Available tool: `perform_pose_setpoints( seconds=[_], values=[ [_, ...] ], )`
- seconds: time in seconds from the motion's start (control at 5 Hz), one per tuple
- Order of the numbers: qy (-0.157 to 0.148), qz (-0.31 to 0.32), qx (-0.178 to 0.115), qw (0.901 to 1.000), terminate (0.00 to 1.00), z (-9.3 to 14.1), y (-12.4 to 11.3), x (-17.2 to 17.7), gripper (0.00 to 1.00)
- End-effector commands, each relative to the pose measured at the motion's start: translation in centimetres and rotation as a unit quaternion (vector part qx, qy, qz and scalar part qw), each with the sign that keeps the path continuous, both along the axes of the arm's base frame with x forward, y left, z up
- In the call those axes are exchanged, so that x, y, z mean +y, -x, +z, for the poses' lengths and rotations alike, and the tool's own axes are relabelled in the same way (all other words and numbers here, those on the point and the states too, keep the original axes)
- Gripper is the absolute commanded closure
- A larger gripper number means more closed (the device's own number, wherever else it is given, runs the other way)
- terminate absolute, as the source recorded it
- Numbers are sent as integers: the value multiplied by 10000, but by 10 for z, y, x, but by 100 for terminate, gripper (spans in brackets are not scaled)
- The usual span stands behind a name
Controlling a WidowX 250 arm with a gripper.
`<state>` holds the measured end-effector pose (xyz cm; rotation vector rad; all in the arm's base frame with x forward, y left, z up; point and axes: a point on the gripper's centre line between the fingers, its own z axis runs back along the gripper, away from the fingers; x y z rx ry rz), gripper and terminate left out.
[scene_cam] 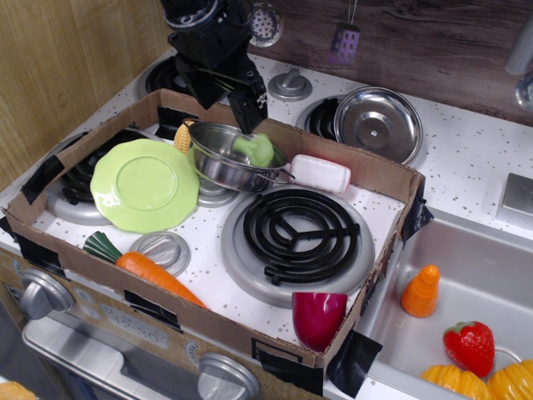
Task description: Put broccoli in pot
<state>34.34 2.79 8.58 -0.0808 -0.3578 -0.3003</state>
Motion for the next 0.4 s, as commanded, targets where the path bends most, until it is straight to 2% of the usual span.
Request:
perform_pose_setpoints(
  seconds=[0.0, 0.2],
  values=[
    [12, 144, -24, 9999, 0, 41, -6, -16, 0],
    [12, 144, -24, 9999, 100, 41, -6, -16, 0]
  ],
)
